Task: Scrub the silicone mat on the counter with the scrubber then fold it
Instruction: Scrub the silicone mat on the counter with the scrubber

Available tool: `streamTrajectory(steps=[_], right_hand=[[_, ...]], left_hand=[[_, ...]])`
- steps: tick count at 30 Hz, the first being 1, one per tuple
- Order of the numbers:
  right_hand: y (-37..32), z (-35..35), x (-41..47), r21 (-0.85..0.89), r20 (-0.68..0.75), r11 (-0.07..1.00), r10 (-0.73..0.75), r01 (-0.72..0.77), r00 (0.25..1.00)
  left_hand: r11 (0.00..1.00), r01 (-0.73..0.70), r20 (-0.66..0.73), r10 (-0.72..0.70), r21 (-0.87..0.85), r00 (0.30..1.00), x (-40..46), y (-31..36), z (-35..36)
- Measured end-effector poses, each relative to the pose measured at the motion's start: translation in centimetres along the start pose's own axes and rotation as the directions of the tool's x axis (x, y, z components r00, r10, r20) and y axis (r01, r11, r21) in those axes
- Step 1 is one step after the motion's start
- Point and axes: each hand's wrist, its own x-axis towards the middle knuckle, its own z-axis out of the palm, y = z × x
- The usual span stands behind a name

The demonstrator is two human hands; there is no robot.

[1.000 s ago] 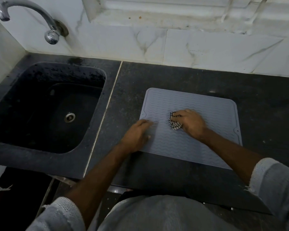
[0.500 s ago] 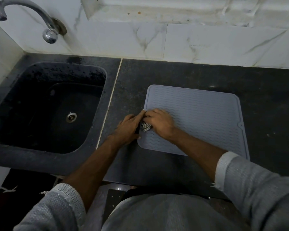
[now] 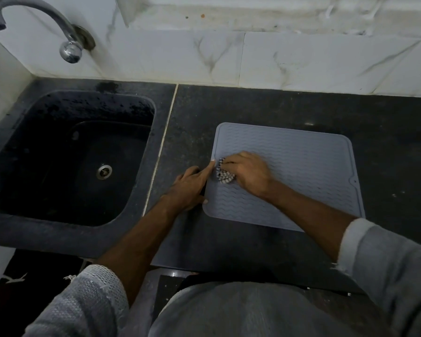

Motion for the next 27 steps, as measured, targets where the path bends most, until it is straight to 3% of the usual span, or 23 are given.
streamTrajectory(steps=[6, 10, 15, 18, 21, 27], right_hand=[[0.8, 1.2, -1.5, -0.022, 0.032, 0.999, -0.031, 0.032, 0.999], [4.0, 0.7, -4.4, -0.030, 0.013, 0.999, 0.020, -0.020, 1.000], [3.3, -0.2, -3.0, 0.008, 0.047, 0.998, 0.069, -0.070, 0.996], [0.9, 0.4, -1.7, 0.075, -0.047, 0.997, 0.021, -0.017, 0.999], [-0.9, 1.7, -1.1, 0.043, -0.007, 0.998, -0.048, 0.048, 0.999], [3.9, 1.1, -5.4, 0.007, -0.017, 1.000, 0.001, -0.001, 1.000]], left_hand=[[0.999, -0.019, 0.020, 0.018, 0.030, 1.000, 0.1, -0.3, -0.3], [0.999, -0.012, 0.015, 0.012, 0.031, 1.000, 0.1, -0.6, -0.1], [0.998, -0.019, 0.003, 0.019, 0.054, 1.000, 0.1, -0.3, -0.1], [0.996, -0.036, 0.003, 0.036, 0.076, 0.999, 0.5, -0.1, -0.2], [0.994, -0.056, 0.000, 0.057, 0.097, 0.998, 0.6, 0.0, -0.4], [0.997, -0.031, -0.017, 0.032, 0.074, 0.999, 0.6, -0.5, 0.1]])
